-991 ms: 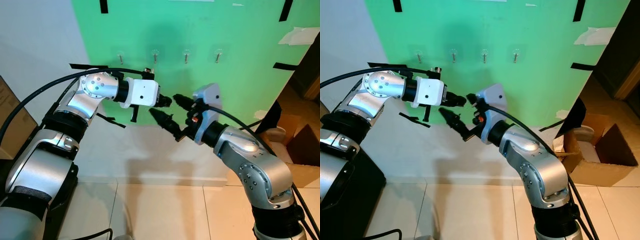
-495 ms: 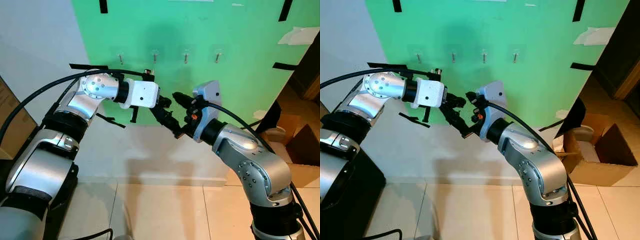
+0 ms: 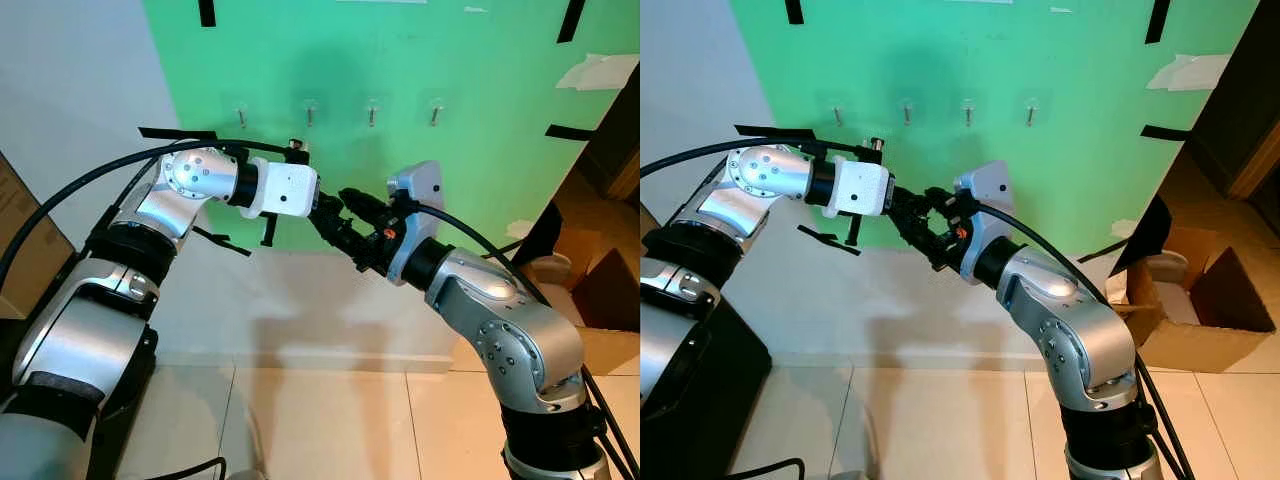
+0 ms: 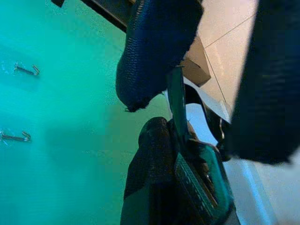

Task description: Hang keys on a hook

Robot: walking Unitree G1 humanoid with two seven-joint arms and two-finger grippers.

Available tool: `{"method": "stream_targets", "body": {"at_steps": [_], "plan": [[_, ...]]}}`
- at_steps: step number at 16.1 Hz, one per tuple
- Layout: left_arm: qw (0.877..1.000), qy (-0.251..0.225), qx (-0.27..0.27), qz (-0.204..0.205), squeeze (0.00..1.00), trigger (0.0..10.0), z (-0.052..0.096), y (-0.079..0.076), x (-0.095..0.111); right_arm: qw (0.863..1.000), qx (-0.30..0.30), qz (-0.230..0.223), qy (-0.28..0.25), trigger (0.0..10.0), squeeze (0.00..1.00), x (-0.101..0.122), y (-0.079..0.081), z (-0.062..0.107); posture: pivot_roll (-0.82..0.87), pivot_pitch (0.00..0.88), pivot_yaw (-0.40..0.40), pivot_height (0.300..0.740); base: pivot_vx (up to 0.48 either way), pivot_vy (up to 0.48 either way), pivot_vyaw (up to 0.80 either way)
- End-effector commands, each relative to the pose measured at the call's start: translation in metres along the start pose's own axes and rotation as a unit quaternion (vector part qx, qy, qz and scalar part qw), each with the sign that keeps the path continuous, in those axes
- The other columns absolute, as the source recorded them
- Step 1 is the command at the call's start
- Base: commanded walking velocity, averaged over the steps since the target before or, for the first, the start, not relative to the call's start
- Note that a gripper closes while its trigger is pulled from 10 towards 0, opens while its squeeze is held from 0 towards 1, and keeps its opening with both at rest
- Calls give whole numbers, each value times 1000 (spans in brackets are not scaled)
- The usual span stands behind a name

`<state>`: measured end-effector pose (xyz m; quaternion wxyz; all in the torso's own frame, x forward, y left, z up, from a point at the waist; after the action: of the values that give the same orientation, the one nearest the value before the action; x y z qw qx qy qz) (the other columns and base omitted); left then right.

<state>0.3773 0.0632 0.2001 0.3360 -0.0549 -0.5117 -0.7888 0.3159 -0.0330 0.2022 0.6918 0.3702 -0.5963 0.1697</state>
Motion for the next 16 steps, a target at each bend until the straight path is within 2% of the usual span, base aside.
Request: {"method": "stream_targets", "body": {"at_steps": [1,14,16], "plan": [[1000,4,5,-15,0,10000,3,10,3,1000,-6,-6,1,0,0,2,-4,0,-30,0,32,740,0,0,0],[1000,7,6,-15,0,10000,5,12,2,1000,-6,-13,-3,0,0,3,-6,-2,-26,0,29,740,0,0,0],[1000,2,16,0,0,10000,5,16,3,1000,-3,-15,-8,0,0,6,-6,-2,-28,0,20,740,0,0,0]]}}
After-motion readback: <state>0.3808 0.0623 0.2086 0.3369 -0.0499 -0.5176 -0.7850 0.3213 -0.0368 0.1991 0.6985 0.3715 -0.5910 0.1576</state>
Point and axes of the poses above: a point about 5 cm out from each wrist's last joint towards the gripper, its own z axis pointing back from the gripper into the wrist, its own x axis along the axis of the wrist's last joint, y = z × x, the point moved 6 cm from there along -z, pointing out of the wrist towards the gripper, and after that the axes turned 9 degrees about -z, right-handed, at the moved point
